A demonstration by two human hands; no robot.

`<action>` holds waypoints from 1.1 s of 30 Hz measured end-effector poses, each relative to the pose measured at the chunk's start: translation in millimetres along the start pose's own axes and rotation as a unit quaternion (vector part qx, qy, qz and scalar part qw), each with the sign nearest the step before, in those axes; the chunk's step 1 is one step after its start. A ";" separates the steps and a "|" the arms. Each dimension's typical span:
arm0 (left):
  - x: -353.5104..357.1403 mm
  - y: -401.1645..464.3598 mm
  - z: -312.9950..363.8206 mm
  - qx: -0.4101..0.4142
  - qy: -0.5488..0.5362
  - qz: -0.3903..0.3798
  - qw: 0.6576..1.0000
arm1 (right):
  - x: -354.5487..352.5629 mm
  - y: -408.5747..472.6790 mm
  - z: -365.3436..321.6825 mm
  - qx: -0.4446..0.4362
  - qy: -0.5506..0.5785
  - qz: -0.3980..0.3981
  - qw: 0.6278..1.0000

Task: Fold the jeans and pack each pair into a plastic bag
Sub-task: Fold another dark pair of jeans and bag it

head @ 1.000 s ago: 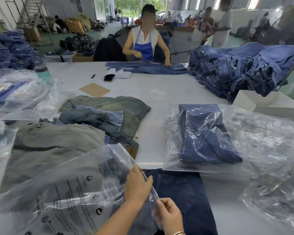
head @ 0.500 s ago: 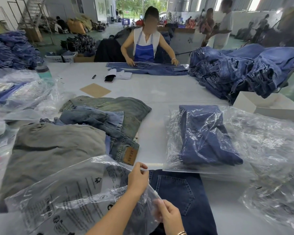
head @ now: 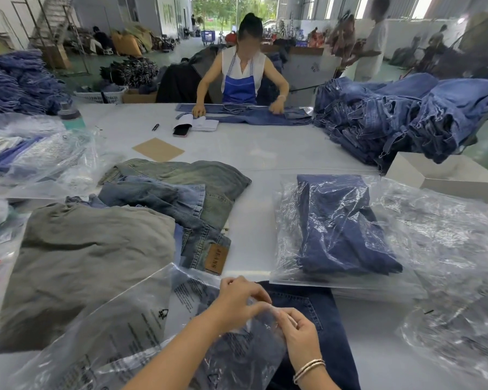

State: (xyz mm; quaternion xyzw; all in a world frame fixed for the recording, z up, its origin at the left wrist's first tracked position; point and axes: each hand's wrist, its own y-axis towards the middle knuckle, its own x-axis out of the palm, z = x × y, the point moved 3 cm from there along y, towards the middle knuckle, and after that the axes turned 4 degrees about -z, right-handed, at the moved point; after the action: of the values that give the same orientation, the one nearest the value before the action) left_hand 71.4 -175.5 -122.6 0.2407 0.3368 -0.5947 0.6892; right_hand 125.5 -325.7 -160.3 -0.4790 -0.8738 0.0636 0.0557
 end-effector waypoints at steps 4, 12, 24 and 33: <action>-6.2 3.4 -3.4 0.004 0.039 -0.027 0.999 | -5.2 0.7 -3.1 -0.013 -0.001 0.008 1.000; -77.6 -0.5 -67.6 -0.127 0.164 0.120 0.971 | -80.3 17.6 -6.4 0.026 0.084 0.233 0.968; -94.3 18.7 -40.2 -0.007 0.229 0.191 0.955 | -52.2 45.5 -38.0 0.017 -0.591 -0.046 0.806; -81.6 15.7 -31.8 -0.102 0.208 0.258 0.938 | -10.4 54.5 -40.6 0.048 -0.394 -0.221 0.891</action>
State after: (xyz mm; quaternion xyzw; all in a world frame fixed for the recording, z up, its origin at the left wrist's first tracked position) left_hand 75.8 -95.7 -83.4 0.3657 0.4582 -0.2953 0.7544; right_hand 182.8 -303.1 -129.7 -0.2062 -0.9030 0.2748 -0.2580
